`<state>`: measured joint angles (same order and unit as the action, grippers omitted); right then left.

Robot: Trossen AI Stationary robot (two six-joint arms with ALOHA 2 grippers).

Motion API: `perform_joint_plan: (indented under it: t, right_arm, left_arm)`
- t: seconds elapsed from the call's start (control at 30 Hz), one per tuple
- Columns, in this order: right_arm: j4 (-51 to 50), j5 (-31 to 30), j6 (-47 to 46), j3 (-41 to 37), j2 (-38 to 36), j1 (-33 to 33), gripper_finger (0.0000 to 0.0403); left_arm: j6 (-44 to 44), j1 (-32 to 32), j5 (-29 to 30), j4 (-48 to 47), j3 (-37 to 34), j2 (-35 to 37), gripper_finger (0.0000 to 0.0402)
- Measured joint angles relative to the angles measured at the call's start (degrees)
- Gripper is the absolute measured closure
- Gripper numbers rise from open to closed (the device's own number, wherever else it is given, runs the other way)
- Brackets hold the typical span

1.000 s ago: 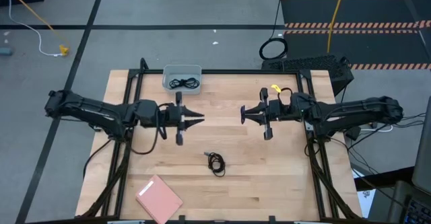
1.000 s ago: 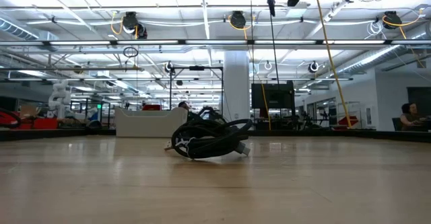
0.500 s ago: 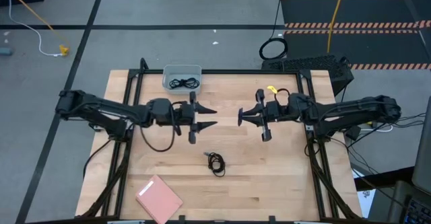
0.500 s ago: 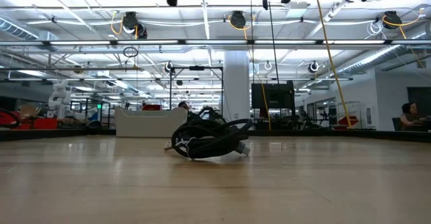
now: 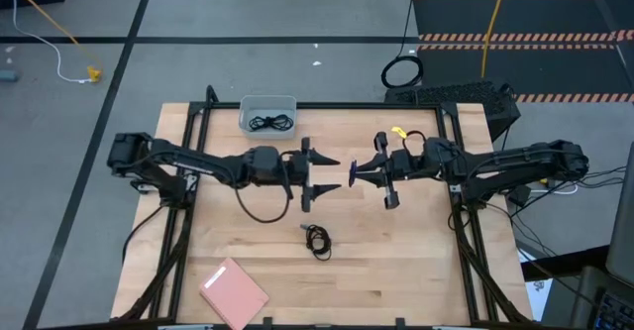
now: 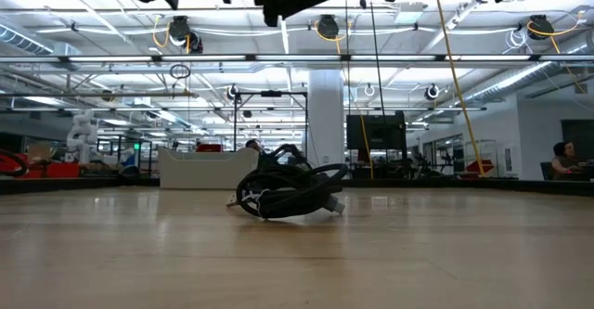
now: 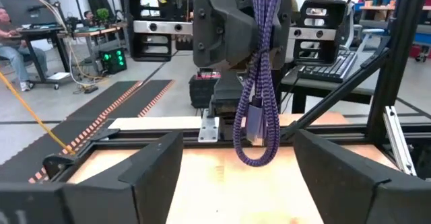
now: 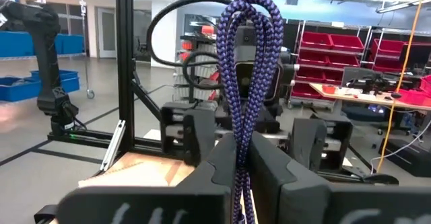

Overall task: Pick and place USB-C Cables
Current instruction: Put the black purple charger cable into the white bin

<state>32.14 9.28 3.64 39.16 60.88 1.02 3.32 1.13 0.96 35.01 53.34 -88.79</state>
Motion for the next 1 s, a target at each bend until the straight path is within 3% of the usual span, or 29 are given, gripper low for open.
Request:
perform_joint_plan:
  t: [0.17, 0.6, 1.0]
  right_arm:
    - [-0.2, 0.0, 0.0, 0.0, 0.0, 0.0, 0.0391]
    - [0.2, 0.0, 0.0, 0.0, 1.1, 0.0, 0.0391]
    - [2.3, 0.0, 0.0, 0.0, 3.0, 0.0, 0.0391]
  left_arm:
    - [-0.1, 0.0, -1.2, 2.8, 2.6, -3.9, 0.0105]
    - [-1.0, 0.0, -4.2, 9.3, 7.6, -11.7, 0.0130]
    - [-1.0, -0.1, -5.3, 9.4, 8.2, -12.2, 0.0205]
